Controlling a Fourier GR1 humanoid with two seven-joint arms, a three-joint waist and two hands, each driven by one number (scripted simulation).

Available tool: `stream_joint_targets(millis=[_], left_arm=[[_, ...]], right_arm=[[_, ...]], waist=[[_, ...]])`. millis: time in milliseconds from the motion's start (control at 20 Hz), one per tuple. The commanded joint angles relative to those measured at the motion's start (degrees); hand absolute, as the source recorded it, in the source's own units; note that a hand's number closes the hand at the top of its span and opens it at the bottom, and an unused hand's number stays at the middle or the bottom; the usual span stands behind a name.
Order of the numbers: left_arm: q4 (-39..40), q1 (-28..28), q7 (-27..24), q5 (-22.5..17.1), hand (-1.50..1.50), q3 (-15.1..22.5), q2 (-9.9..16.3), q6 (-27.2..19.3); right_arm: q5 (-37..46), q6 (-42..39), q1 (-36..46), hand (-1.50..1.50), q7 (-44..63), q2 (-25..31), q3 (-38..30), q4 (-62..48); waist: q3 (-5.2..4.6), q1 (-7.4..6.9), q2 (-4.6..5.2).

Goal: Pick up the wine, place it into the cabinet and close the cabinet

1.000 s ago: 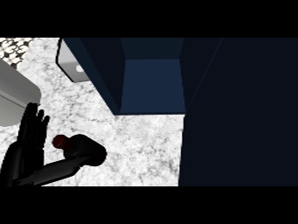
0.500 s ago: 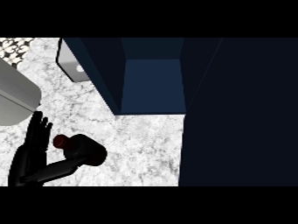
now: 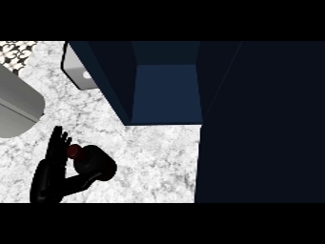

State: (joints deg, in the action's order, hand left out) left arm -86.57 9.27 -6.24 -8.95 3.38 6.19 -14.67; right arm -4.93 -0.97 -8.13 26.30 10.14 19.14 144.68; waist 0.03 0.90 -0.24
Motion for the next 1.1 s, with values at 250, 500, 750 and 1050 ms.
stream_joint_targets(millis=[250, 500, 750, 1050], left_arm=[[10.6, -1.6, -7.8, 1.1, -1.50, 0.9, -3.4, 1.8], [10.1, -0.1, -9.5, -2.7, -1.50, -0.3, -6.1, 2.9], [17.7, -1.7, -16.5, -6.5, -1.50, -3.0, -6.1, 6.4], [17.3, -4.1, -16.5, -13.6, -1.50, -4.9, -6.2, 6.7]], right_arm=[[-3.5, 1.3, -1.8, -1.50, 7.4, 0.4, 0.1, 14.5], [-4.7, -0.8, -5.6, -1.50, 4.6, 2.1, -0.2, 16.2], [-7.0, -1.3, -3.2, -1.50, 2.3, 2.0, -4.4, 11.2], [-6.3, -0.5, -5.3, -1.50, 3.6, 2.1, -2.9, 13.8]], waist=[[-0.10, -0.05, 0.08], [-0.02, 0.18, -0.13], [-0.05, -0.34, 0.17], [-0.03, -0.28, 0.03]])
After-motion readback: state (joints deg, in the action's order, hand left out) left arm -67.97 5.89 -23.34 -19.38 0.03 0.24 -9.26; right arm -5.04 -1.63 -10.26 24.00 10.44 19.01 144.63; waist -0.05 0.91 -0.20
